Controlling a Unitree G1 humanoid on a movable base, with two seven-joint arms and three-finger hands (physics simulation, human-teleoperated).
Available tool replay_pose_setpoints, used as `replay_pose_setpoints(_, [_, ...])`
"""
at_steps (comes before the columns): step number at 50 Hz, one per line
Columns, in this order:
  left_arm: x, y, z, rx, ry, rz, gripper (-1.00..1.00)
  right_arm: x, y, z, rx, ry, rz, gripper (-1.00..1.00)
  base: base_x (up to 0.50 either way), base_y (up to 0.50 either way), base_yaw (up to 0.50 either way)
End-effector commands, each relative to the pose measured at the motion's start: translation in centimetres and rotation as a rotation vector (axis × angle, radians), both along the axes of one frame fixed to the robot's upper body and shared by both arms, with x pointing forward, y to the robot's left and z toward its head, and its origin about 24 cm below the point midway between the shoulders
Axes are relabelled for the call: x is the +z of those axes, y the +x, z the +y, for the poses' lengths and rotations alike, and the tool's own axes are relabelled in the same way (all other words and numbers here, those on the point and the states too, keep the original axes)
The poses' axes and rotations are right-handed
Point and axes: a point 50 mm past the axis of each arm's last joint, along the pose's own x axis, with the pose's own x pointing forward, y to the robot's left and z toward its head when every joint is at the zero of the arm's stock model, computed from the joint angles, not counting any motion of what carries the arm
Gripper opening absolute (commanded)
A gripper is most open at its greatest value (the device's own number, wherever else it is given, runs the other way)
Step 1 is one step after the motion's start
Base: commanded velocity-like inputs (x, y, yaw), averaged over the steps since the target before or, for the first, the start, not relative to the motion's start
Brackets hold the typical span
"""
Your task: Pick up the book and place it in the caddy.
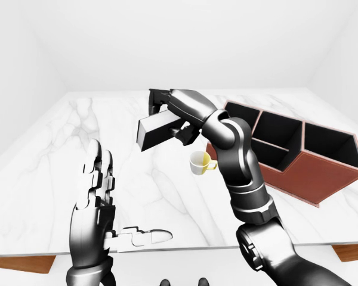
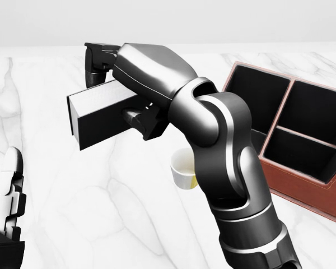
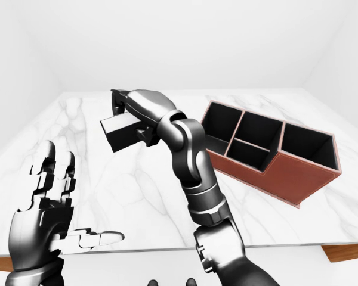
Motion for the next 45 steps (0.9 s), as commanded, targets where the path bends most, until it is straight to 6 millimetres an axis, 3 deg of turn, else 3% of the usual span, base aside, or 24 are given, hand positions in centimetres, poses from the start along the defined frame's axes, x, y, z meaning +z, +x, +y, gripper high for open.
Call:
replay_pose_setpoints(1, [0.0, 0.0, 0.0, 0.000, 0.000, 0.000, 1.00, 0.5, -0.1, -0.2, -0.002, 0.015, -0.015, -1.00, 0.00, 0.00, 0.00])
replay_pose_setpoints(19, [0.0, 0.0, 0.0, 0.000, 0.000, 0.000, 1.00, 0.5, -0.1, -0.2, -0.001, 0.015, -0.015, -1.00, 0.00, 0.00, 0.00])
replay_pose_setpoints(20, [0.0, 0.0, 0.0, -0.001, 0.000, 0.000, 1.00, 0.5, -0.1, -0.4, -0.007, 0.018, -0.019, -1.00, 0.00, 0.00, 0.00])
replay_pose_setpoints(21, [0.4, 1.2, -0.1, -0.026, -0.003, -0.003, 1.00, 2.0, 0.3, -3.8, -0.080, 0.115, -0.051, -1.00, 0.00, 0.00, 0.00])
replay_pose_setpoints(22, [0.4, 1.3, -0.1, -0.028, -0.003, -0.003, 1.00, 2.1, 0.2, -3.9, -0.065, 0.116, -0.054, -1.00, 0.00, 0.00, 0.00])
replay_pose_setpoints(45, [0.5, 1.3, -0.1, -0.028, -0.003, -0.003, 1.00, 2.5, -0.1, -3.7, -0.018, 0.137, -0.089, -1.00, 0.00, 0.00, 0.00])
